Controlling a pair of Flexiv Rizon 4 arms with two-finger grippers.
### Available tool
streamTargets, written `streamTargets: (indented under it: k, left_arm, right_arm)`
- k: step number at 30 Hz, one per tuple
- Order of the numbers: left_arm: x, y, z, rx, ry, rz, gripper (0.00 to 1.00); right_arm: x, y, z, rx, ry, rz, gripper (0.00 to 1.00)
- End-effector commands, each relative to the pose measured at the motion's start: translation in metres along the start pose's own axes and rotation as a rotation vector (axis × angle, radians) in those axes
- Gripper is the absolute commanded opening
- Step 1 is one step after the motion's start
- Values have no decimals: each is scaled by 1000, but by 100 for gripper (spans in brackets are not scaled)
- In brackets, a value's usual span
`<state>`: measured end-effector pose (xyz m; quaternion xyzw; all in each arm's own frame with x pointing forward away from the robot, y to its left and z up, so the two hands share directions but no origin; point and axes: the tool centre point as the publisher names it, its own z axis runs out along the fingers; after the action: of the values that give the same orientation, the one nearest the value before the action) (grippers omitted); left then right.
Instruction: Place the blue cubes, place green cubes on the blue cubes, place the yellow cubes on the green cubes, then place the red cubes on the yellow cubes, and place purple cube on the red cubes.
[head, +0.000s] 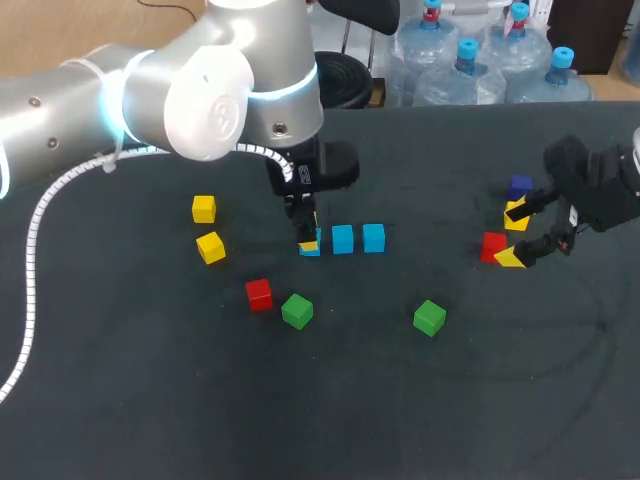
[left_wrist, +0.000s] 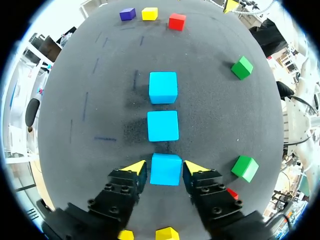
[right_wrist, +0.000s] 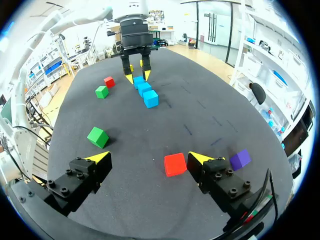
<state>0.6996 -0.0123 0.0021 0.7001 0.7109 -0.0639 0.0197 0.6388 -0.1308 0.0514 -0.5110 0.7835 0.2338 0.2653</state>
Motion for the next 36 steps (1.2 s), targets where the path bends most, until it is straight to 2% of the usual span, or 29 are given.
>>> streamTargets:
  k: [1, 2, 5, 36]
  left_arm:
    - [-1, 2, 0, 4, 5, -1, 66]
    - [-1, 2, 0, 4, 6, -2, 80]
    - [-1, 2, -1, 6, 6, -3, 100]
    - [1, 3, -3, -1, 8, -5, 100]
  right_arm:
    - [0, 0, 1, 0, 0, 0, 100]
    - [0, 0, 1, 0, 0, 0, 100]
    - [0, 0, 1, 0, 0, 0, 100]
    - [0, 0, 1, 0, 0, 0, 100]
